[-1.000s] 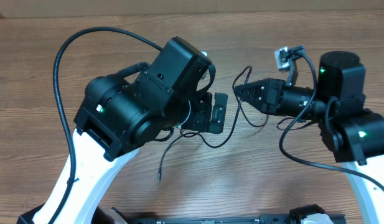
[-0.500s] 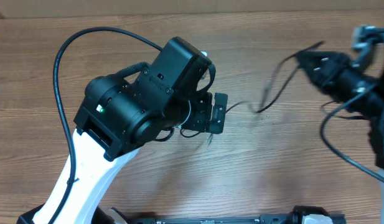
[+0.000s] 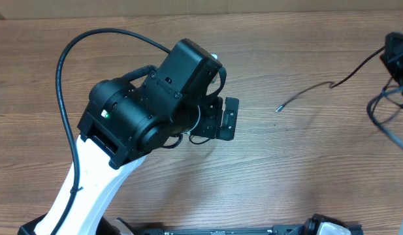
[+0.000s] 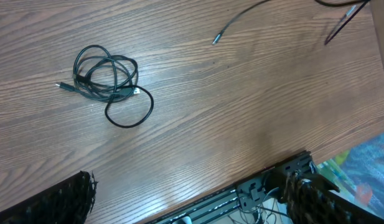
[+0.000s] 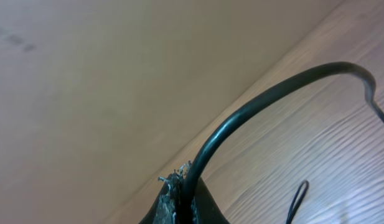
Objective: Untangle cables
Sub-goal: 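Pull the grasped cable rightward away from the left gripper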
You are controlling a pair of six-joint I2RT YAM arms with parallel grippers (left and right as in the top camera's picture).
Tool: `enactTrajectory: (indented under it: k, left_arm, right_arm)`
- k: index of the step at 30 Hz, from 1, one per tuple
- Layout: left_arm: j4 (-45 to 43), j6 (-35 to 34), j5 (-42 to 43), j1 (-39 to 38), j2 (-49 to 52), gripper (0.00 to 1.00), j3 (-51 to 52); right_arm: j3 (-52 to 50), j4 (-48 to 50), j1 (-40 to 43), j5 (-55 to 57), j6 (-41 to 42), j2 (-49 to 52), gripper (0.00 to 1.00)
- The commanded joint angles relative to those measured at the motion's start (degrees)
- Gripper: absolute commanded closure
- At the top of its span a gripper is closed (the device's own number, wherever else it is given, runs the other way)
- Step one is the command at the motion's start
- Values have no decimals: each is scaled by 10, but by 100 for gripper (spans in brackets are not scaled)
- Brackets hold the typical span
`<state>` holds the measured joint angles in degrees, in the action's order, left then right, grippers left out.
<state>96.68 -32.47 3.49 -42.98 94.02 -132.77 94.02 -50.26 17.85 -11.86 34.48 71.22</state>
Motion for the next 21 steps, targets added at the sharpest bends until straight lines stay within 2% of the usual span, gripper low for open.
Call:
enactTrajectory:
  k: [1, 6, 10, 19, 21]
  left_arm:
    - [1, 3, 4, 2, -5, 1, 3]
    - [1, 3, 4, 2, -3, 1, 3]
    - [1, 3, 4, 2, 0, 0, 3]
    - [1, 3, 6, 2, 7, 0, 3]
    - [1, 3, 6, 2, 7, 1, 3]
  right_arm:
    - [13, 23, 2, 50, -5, 37, 96]
    - [13, 51, 2, 5, -4, 95, 96]
    - [13, 28, 2, -8, -4, 123, 96]
    - [12, -154, 2, -6, -5, 144, 91]
    - [12, -203, 2, -7, -19, 144, 85]
